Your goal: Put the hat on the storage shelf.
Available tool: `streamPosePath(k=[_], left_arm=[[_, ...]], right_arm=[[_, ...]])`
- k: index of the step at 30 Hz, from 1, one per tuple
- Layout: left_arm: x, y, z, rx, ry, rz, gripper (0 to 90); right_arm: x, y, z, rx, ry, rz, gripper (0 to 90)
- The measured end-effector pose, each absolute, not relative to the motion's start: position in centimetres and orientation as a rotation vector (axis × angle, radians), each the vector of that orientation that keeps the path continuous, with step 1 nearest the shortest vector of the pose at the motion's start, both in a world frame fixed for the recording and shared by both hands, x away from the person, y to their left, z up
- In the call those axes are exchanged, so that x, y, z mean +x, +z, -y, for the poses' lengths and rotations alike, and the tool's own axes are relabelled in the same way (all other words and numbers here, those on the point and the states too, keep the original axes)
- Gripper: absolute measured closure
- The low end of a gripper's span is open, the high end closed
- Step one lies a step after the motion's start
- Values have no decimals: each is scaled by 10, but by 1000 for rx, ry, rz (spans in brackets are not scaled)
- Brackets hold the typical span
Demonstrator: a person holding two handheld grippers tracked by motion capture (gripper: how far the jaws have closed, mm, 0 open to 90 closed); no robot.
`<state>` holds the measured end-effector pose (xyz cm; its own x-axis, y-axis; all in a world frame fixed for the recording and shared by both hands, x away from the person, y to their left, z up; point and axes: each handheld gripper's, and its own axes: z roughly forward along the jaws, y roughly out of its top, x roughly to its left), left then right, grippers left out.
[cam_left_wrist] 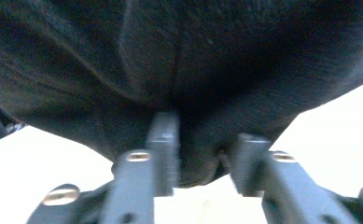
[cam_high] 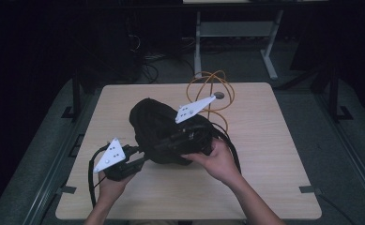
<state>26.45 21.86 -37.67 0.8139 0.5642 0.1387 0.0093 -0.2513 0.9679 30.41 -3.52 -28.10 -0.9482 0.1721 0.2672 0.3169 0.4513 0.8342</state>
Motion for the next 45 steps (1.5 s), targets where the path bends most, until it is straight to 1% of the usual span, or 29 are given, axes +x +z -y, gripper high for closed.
streamPosePath(k=[2, 5, 11, 13, 20, 25, 28, 29, 31, 33, 34, 36, 39, 40, 41, 45], left_arm=[[266, -371, -218, 1757, 563, -432, 844], [268, -363, -220, 1760, 568, -437, 864], [269, -348, -223, 1775, 594, -445, 869], [270, -340, -225, 1781, 611, -442, 870], [275, -311, -228, 1773, 662, -462, 872], [282, -295, -221, 1832, 689, -444, 872], [283, -293, -219, 1844, 691, -441, 872], [285, -292, -218, 1851, 690, -439, 872], [287, -291, -215, 1863, 689, -438, 872], [290, -291, -212, 1876, 685, -434, 872], [294, -291, -210, 1888, 681, -432, 872], [295, -291, -209, 1886, 674, -435, 873], [300, -289, -207, 1892, 668, -439, 873], [300, -289, -207, 1892, 668, -439, 873], [303, -288, -206, 1895, 669, -441, 873], [309, -285, -207, 1898, 662, -451, 873]], right_arm=[[306, -281, 37, -434, -1538, 2532, 805], [309, -280, 41, -453, -1570, 2515, 792], [315, -281, 55, -529, -1625, 2472, 751], [319, -283, 62, -568, -1637, 2445, 719], [323, -291, 69, -598, -1651, 2408, 707], [321, -297, 68, -589, -1627, 2409, 684], [320, -297, 70, -592, -1634, 2418, 674], [320, -297, 72, -591, -1635, 2425, 643], [319, -297, 73, -591, -1637, 2429, 629], [318, -296, 76, -596, -1641, 2433, 589], [317, -294, 79, -607, -1640, 2432, 530], [316, -294, 81, -614, -1643, 2430, 519], [314, -295, 96, -649, -1665, 2416, 463], [314, -295, 96, -649, -1665, 2416, 463], [311, -296, 105, -669, -1669, 2434, 434], [308, -300, 121, -706, -1687, 2456, 411]])
